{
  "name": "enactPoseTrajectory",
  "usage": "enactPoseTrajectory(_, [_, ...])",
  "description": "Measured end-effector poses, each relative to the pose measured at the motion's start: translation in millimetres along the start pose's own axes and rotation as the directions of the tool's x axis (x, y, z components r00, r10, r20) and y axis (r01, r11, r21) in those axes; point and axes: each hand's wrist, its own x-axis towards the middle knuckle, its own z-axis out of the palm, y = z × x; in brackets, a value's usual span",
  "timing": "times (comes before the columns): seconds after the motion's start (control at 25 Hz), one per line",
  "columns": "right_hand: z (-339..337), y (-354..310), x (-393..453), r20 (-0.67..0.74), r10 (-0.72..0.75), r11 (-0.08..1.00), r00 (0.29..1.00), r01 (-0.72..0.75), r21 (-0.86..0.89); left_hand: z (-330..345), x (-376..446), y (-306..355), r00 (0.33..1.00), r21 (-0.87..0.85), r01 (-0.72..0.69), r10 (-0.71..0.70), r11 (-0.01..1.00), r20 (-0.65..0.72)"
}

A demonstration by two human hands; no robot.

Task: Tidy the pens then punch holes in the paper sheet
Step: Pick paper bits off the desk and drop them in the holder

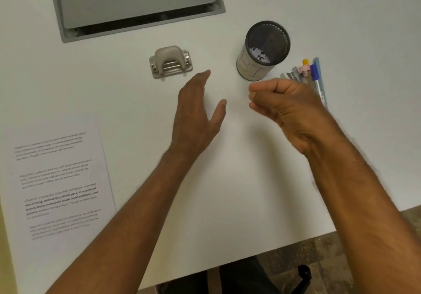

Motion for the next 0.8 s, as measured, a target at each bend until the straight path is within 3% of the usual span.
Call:
enactPoseTrajectory(0.2, [-22, -50, 38, -0.094, -0.280, 0.932, 0.955, 0.247, -0.265, 31, 65, 29, 0.989, -0.140, 0.024, -0.003, 0.990, 0.149])
enactPoseTrajectory(0.4, [-20, -54, 73, -0.062, -0.428, 0.701, 0.902, 0.288, -0.653, 52, 101, 45, 0.977, -0.225, 0.073, -0.024, 0.972, 0.211])
enactPoseTrajectory(0.6, [-16, -51, 82, 0.046, -0.493, 0.519, 0.869, 0.336, -0.786, 58, 109, 58, 0.989, -0.356, 0.033, 0.019, 0.934, 0.143])
enactPoseTrajectory(0.8, [-19, -55, 88, 0.140, -0.502, 0.355, 0.854, 0.351, -0.866, 52, 110, 61, 0.988, -0.332, 0.015, 0.036, 0.943, 0.148])
